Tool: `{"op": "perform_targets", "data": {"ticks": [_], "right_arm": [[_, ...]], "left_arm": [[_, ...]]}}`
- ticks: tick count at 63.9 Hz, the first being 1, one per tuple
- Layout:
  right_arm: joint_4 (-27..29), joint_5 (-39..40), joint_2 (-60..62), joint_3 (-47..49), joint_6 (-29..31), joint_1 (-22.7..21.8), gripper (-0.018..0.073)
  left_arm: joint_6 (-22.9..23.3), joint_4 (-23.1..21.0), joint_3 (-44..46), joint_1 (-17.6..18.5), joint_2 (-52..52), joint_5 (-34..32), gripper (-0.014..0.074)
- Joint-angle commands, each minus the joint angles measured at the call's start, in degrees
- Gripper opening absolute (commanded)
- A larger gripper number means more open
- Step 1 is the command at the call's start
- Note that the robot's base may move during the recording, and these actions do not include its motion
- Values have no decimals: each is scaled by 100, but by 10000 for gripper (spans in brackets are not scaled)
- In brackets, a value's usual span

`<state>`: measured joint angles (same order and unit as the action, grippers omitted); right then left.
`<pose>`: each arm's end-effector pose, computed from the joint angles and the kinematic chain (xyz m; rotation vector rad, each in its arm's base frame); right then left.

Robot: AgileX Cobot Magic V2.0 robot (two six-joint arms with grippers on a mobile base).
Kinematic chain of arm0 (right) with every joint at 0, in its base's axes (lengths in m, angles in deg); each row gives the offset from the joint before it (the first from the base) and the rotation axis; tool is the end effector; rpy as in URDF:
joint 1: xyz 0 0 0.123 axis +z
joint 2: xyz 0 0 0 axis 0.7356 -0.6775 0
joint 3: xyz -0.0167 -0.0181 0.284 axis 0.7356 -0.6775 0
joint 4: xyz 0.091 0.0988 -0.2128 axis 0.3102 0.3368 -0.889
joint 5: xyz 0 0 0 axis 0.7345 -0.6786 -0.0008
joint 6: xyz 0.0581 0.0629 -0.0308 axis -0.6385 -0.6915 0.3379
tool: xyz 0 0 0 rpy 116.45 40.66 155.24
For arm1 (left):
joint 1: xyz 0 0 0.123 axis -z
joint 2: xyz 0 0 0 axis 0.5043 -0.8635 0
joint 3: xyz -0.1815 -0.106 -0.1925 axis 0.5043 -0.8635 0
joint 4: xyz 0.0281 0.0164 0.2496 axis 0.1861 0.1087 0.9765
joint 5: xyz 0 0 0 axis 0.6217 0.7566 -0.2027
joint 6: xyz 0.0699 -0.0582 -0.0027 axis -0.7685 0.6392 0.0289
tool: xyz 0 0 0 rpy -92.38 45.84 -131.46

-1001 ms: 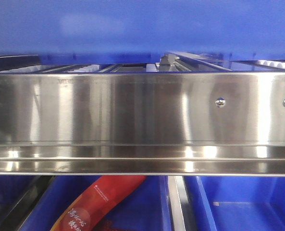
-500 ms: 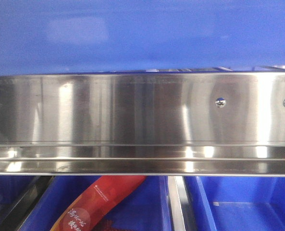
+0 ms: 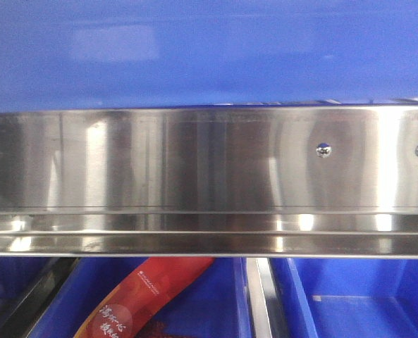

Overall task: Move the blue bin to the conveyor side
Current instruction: 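Lift the blue bin with both grippers and pull it off the shelf, then hold the bin with both grippers while the base drives away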

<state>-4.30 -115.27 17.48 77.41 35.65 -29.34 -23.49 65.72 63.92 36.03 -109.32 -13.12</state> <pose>0.1553 0.0438 0.4800 -0.1377 2.2700 0.1719 0.1543 -0.0223 0.4763 -0.0507 2.3130 -0.2270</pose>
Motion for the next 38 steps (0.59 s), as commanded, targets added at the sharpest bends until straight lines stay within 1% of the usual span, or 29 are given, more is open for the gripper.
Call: {"op": "perform_targets", "data": {"ticks": [1,38], "right_arm": [[-363,518,112,92,47,-24,-88],[-363,552,112,92,47,-24,-88]], "left_arm": [[-115,122,62,24,122,-433,-17],[-115,122,62,24,122,-433,-17]]}}
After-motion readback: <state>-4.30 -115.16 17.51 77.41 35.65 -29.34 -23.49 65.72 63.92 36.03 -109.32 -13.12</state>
